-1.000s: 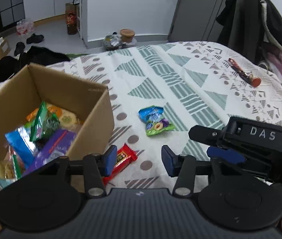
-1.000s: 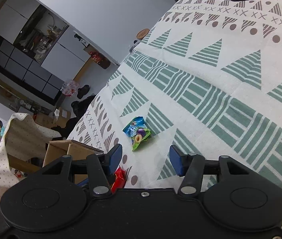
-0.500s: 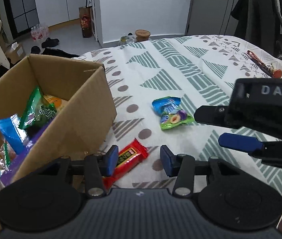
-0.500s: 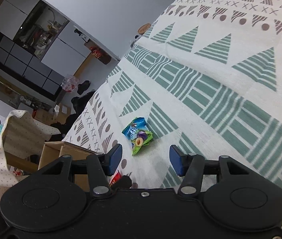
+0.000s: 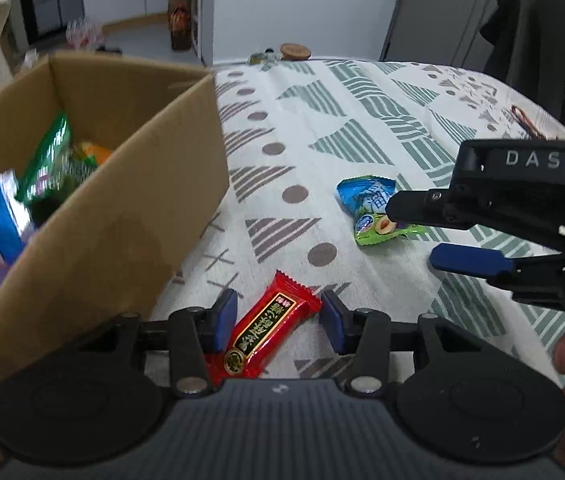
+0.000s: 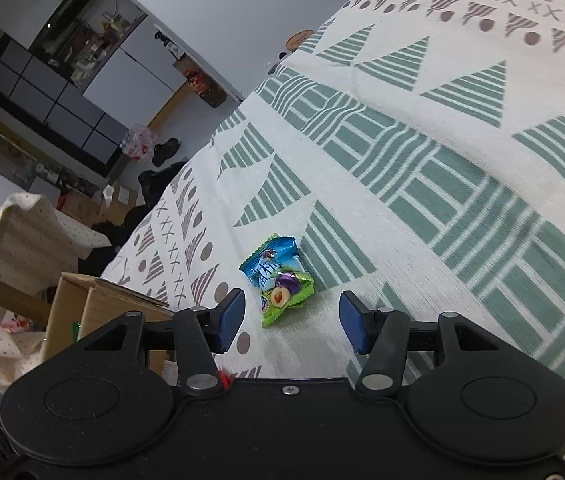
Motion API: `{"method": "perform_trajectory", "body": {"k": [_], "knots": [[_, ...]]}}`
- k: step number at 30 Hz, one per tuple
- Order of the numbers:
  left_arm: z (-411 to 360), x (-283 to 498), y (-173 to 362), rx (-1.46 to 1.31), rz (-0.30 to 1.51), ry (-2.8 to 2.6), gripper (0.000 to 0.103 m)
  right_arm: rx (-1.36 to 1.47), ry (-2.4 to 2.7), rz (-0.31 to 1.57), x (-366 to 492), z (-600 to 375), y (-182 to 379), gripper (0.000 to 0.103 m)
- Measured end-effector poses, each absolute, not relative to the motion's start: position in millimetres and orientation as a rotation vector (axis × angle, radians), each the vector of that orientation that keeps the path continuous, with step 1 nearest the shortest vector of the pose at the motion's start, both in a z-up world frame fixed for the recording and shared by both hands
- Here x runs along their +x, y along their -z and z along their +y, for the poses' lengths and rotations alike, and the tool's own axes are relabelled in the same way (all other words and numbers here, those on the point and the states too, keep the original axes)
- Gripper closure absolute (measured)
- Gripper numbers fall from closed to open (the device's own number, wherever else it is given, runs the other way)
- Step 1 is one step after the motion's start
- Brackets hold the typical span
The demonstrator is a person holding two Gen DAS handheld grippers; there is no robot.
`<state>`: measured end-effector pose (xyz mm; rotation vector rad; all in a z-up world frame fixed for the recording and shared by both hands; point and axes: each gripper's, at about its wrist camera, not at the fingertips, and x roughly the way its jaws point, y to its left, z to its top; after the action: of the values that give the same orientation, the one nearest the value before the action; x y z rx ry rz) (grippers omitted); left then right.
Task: Organize snacks
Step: 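Grasp the red chocolate bar with the left tool while the right tool grasps the blue candy, then carry the red bar and blue candy over the box and open both tools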
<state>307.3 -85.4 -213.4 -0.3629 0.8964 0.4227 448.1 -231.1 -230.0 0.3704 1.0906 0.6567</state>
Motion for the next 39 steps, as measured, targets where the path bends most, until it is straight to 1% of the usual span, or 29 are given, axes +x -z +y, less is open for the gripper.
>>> {"method": "perform_trajectory", "body": {"k": [2,4,6,7,8,9,10,11,13,15,24,28,39], "knots": [[-82,307,213,-0.393,0.91,-0.419,0.058,0.353,-0.664,1.091,450,-226,230,0.05],[-81,308,212,-0.4,0.923,-0.419,0.064,0.336,-0.671,1.091,450,-221,231,0.05],[-79,304,211,-0.406,0.927,-0.43,0.082,0.32,-0.676,1.085,451,-217,231,0.05],[-77,303,211,-0.409,0.927,-0.427,0.084,0.314,-0.677,1.078,451,-214,231,0.05],[-77,301,210,-0.41,0.924,-0.417,0.084,0.312,-0.682,1.074,451,-212,232,0.054],[-76,300,209,-0.408,0.925,-0.407,0.084,0.309,-0.686,1.074,451,-210,233,0.064],[-75,299,208,-0.408,0.924,-0.402,0.084,0.307,-0.691,1.078,451,-208,234,0.071],[-74,298,206,-0.409,0.925,-0.4,0.085,0.302,-0.693,1.087,450,-208,236,0.082],[-73,295,202,-0.411,0.92,-0.398,0.085,0.286,-0.693,1.086,446,-209,235,0.09],[-71,292,196,-0.414,0.911,-0.391,0.085,0.273,-0.696,1.063,441,-211,228,0.095],[-66,285,163,-0.431,0.864,-0.338,0.085,0.282,-0.634,1.042,415,-233,209,0.1],[-64,281,149,-0.439,0.841,-0.311,0.085,0.307,-0.594,1.049,404,-238,200,0.1],[-49,255,114,-0.466,0.785,-0.269,0.085,0.311,-0.596,0.97,367,-235,153,0.101]]}}
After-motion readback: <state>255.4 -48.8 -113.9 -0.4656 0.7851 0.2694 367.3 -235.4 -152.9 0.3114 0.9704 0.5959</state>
